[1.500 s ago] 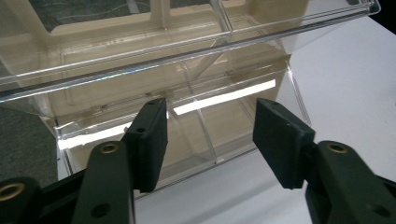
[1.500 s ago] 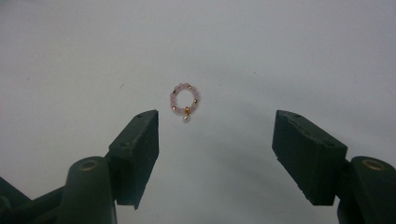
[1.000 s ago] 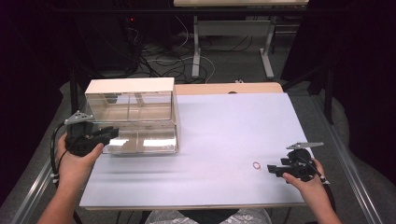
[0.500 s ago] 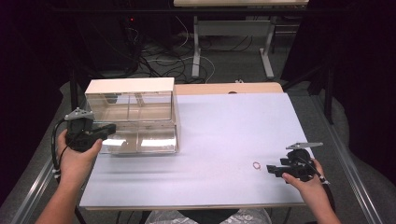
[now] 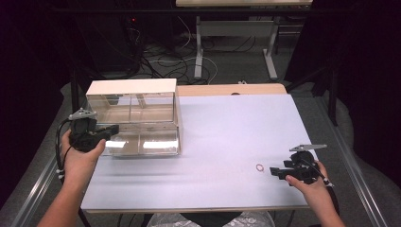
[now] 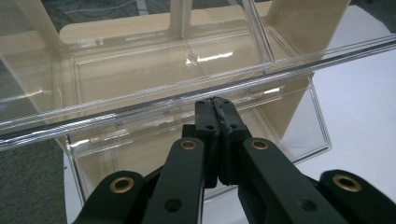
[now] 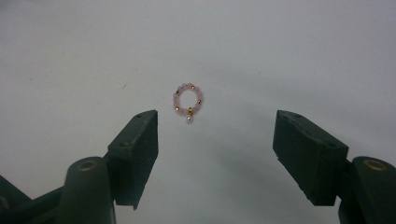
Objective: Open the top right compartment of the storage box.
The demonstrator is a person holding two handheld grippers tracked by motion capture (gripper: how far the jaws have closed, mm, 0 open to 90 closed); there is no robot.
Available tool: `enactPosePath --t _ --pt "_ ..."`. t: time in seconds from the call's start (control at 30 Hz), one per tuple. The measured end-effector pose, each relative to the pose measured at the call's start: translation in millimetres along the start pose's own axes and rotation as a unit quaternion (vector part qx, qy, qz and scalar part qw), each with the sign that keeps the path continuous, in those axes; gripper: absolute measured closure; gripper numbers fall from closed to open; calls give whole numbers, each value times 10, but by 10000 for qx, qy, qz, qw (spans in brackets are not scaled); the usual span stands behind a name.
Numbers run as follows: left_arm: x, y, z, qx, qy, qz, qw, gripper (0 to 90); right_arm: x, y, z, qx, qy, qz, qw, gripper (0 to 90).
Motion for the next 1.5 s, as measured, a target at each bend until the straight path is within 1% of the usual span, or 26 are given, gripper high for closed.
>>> enactPosePath --t 0.1,0.17,0.2,0.23,0.43,0.77,0.8,0.83,0.9,0.93,0.97,1.07,1.1,1.2,1.5 --pt "11 5 -8 9 -13 38 10000 897 -5 -1 -1 5 -22 2 10000 311" --pt "18 6 -10 -17 -11 39 10000 897 -5 -1 3 -6 12 1 10000 311" --pt "19 6 -14 -10 6 -23 10000 897 -5 -1 1 1 7 5 10000 311" --pt "30 12 -17 14 4 -19 10000 899 -7 -2 -1 5 -2 4 10000 311" --pt "32 19 -13 9 8 9 10000 898 -9 -2 -1 -24 17 -1 10000 311" --pt "43 18 -19 22 -3 -43 10000 898 -13 -4 0 3 23 -10 10000 310" --pt "46 19 -20 21 -5 -43 10000 898 -15 -5 -4 51 9 -14 10000 311" --pt "50 21 -23 23 0 -43 10000 898 -13 -4 4 19 33 -13 10000 310" --pt "64 27 -26 -3 9 -21 10000 899 -16 -3 5 42 27 -29 10000 311" --pt "67 30 -25 -32 20 -52 10000 898 -16 -3 6 47 24 -30 10000 311" --pt "69 32 -34 -1 11 -84 10000 898 -16 -3 8 60 31 -29 10000 311" --pt "102 50 -45 -47 14 -56 10000 898 -18 -2 16 84 28 -38 10000 313" --pt "104 52 -52 -29 7 -92 10000 898 -19 0 18 81 35 -42 10000 313" --pt "133 72 -59 -91 22 -95 9999 899 -16 3 24 78 43 -49 9999 315" --pt "177 112 -87 -98 1 -174 9998 899 -11 16 34 128 68 -114 9998 324"
Point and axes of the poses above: each handheld gripper's, and its own axes: x roughly backward along the jaws, y roughly out of its top, z roughly to its left, the point moved 2 cm from there along -x, roughly forward along the jaws, and after that the axes turned 10 degrees about -y, right-handed, at the moved point
